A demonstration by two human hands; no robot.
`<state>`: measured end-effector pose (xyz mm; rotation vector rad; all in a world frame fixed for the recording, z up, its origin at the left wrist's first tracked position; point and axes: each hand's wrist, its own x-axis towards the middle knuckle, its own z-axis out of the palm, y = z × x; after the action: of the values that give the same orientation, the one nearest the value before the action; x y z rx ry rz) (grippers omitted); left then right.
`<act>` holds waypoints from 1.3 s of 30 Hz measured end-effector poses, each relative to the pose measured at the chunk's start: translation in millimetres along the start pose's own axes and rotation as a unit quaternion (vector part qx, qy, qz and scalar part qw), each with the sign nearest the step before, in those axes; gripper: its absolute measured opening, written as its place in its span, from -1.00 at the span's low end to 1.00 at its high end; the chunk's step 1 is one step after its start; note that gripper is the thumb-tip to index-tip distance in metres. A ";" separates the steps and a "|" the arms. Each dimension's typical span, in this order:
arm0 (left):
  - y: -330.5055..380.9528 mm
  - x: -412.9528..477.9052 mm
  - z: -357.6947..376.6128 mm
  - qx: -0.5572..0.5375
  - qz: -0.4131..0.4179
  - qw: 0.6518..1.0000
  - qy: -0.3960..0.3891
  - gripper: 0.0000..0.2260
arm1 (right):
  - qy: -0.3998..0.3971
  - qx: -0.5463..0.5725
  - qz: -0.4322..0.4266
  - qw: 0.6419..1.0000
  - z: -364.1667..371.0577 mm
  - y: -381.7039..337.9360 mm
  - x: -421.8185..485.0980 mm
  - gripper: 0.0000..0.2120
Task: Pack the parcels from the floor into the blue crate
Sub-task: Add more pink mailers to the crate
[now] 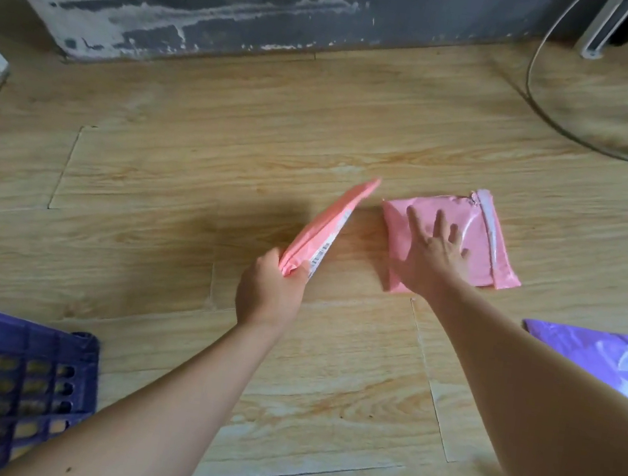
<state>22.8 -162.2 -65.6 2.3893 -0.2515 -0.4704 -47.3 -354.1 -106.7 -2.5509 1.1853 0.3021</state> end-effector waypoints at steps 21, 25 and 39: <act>-10.6 -33.5 -38.4 -0.136 -0.046 0.990 -0.018 -0.85 | -0.021 -0.147 -0.071 0.986 34.9 -25.5 -132.0 -0.41; -15.9 -49.9 -52.8 -0.153 -0.052 0.987 -0.025 -0.82 | -0.049 -0.131 -0.086 0.986 37.8 -20.0 -159.5 -0.53; -23.3 -112.5 -148.1 -0.180 -0.025 0.983 0.003 -0.77 | 0.184 -0.072 -0.021 0.980 -82.0 -81.1 -243.8 -0.21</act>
<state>-20.1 -23.7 53.2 2.0452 -0.0943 -0.4872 -134.9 -162.9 62.2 -2.8392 1.2707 -0.1071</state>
